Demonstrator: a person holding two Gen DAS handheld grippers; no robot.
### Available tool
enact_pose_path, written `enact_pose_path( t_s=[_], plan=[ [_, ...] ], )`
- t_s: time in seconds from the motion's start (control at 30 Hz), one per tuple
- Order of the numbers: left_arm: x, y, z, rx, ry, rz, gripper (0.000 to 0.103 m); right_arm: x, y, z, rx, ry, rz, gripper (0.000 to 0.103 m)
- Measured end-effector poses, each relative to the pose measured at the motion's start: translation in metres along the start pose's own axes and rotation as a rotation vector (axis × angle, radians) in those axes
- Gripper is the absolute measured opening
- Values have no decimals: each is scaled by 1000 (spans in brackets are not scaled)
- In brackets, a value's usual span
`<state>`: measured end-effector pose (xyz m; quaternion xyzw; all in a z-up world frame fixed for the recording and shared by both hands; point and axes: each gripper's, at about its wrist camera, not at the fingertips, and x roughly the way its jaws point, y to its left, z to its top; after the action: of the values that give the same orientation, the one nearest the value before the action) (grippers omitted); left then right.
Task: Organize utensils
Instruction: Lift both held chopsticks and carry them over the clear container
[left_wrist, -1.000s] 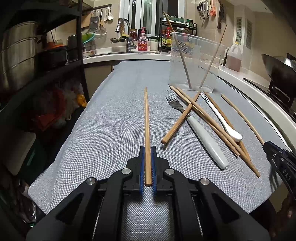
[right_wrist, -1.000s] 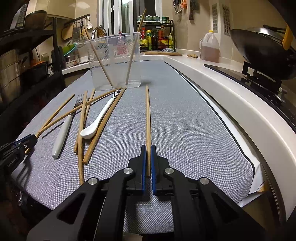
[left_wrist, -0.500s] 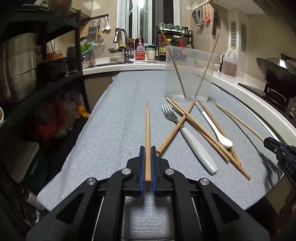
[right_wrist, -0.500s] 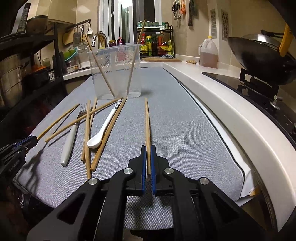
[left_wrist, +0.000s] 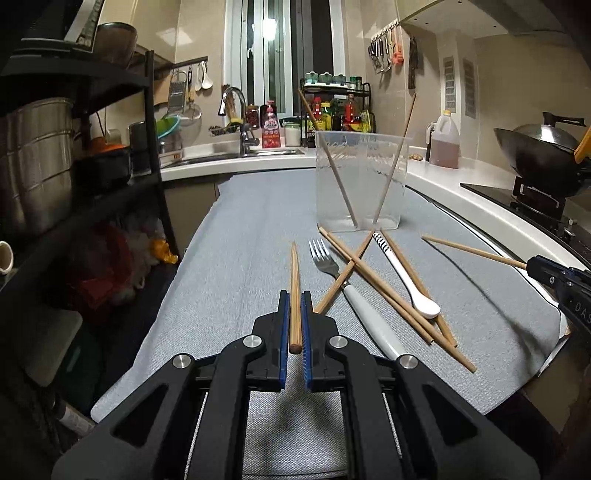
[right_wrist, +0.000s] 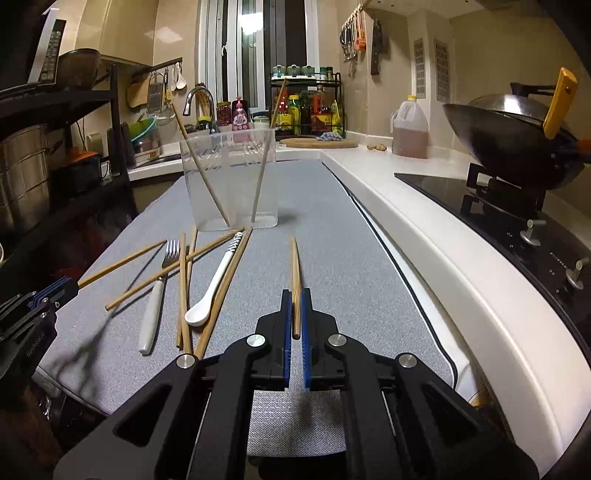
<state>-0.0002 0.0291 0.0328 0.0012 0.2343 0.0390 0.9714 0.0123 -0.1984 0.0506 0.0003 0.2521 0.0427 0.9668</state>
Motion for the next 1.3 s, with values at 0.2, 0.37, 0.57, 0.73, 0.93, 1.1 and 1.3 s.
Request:
enact_pose_path(
  t_s=[0.2, 0.37, 0.57, 0.73, 0.93, 1.1, 1.3],
  plan=[
    [-7, -1, 9, -7, -21, -14, 6, -15, 3, 17, -6, -46, 9, 5],
    [-14, 2, 25, -12, -39, -18, 6, -26, 1, 37, -2, -83, 14, 5],
    [-15, 9, 46, -33, -36, -21, 6, -32, -1, 58, 4, -107, 20, 5],
    [-14, 18, 70, -44, -46, -12, 6, -29, -3, 81, 21, -103, 27, 4],
    [-12, 24, 102, -36, -58, -16, 6, -28, -7, 115, 35, -110, 46, 4],
    [-11, 25, 128, -31, -57, -34, 6, -28, -9, 144, 41, -123, 58, 4],
    [-10, 23, 155, -20, -56, -55, 6, -31, -10, 174, 50, -129, 72, 4]
  ],
)
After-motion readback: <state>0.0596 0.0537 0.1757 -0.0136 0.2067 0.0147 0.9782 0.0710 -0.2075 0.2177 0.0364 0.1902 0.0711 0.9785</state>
